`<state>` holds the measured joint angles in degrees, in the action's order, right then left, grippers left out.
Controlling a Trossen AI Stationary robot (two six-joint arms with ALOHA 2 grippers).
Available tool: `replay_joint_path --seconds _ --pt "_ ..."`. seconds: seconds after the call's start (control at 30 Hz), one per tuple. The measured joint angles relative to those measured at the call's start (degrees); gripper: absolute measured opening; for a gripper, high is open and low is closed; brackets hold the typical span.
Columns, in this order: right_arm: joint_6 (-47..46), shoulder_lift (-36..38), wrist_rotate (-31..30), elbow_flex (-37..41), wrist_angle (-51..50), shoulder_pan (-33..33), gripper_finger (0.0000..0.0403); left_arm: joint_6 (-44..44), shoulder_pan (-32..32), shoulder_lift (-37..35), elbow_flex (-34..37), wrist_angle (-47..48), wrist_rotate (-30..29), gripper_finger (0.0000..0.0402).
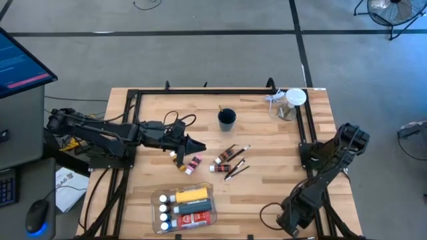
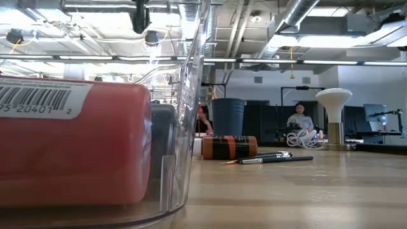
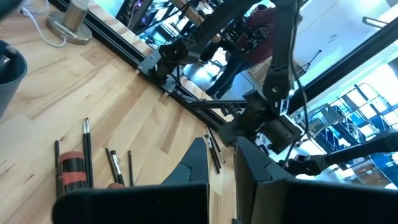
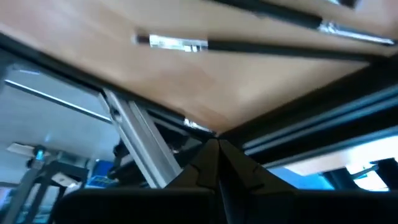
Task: Pick & Place Paint Supplies
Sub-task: Adjust the paint brushes on the table
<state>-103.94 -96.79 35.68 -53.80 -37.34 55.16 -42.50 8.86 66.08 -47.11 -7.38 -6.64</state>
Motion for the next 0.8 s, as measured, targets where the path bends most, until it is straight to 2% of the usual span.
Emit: replay_joint_path --seconds 0.37,0.8 --pt "-1.98 0.22 0.8 8.58 10.54 0.6 0.0 -0.16 0.01 0.0 0.0 -0.46 -1.09 0.0" --pt "5.74 0.13 -1.18 13.35 11.44 -3.86 0.0 -0.16 0.01 0.0 0.0 -0.52 -1.33 0.0"
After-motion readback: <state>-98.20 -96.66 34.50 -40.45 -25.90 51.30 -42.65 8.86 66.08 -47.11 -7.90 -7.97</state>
